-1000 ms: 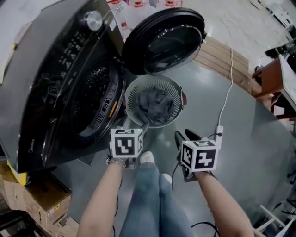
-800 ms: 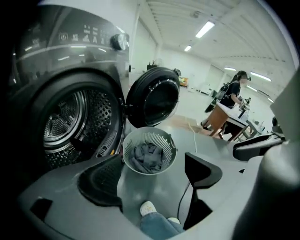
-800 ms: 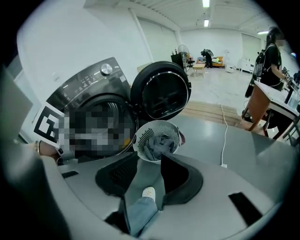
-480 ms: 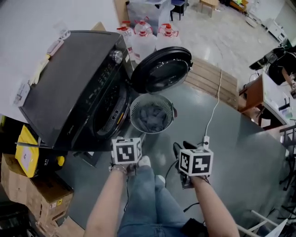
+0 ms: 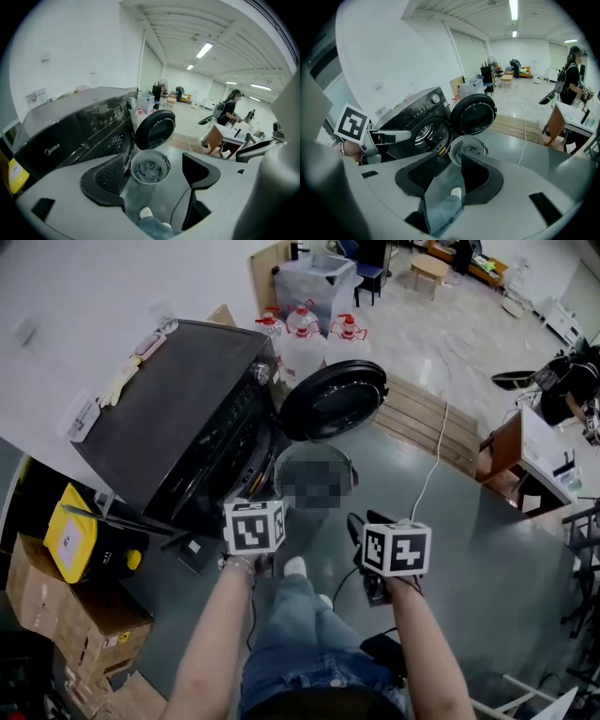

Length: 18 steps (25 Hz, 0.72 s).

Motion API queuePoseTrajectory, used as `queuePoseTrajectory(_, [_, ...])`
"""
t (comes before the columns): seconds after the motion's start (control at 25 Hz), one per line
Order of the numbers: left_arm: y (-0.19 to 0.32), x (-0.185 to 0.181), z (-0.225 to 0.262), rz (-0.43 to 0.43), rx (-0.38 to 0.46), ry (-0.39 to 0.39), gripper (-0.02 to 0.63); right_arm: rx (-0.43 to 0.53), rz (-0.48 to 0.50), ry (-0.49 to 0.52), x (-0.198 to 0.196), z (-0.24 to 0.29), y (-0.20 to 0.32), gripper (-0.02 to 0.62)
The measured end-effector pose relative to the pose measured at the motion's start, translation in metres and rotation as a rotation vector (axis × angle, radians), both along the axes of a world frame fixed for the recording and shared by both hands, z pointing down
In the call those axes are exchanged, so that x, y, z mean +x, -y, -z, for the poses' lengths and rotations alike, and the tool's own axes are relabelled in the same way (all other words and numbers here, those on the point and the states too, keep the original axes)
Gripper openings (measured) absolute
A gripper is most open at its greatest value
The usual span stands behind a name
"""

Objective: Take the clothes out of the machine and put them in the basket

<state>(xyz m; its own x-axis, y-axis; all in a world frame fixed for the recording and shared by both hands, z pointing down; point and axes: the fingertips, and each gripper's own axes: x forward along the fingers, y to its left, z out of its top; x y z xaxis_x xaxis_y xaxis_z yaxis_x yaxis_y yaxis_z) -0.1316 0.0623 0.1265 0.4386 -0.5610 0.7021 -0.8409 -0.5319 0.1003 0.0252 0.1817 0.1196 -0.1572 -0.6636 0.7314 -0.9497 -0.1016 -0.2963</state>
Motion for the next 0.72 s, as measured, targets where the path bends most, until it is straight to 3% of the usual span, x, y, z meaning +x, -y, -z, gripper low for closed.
queuePoseTrajectory(0.16, [-0.005, -0.008, 0.041, -0.01, 0.073, -0.002, 0.393, 0.06, 0.051, -0.039, -0.001, 0.036, -0.004, 0.163])
queuePoseTrajectory(0.48, [-0.005, -0.02, 0.129, -0.002, 0.234, -0.086, 0.393, 0.255, 0.073, -0.152, 0.007, 0.13, 0.01, 0.163])
queuePoseTrajectory(0.72, [-0.002, -0.033, 0.194, -0.025, 0.436, -0.137, 0.39, 0.506, 0.052, -0.144, -0.001, 0.197, 0.015, 0.163])
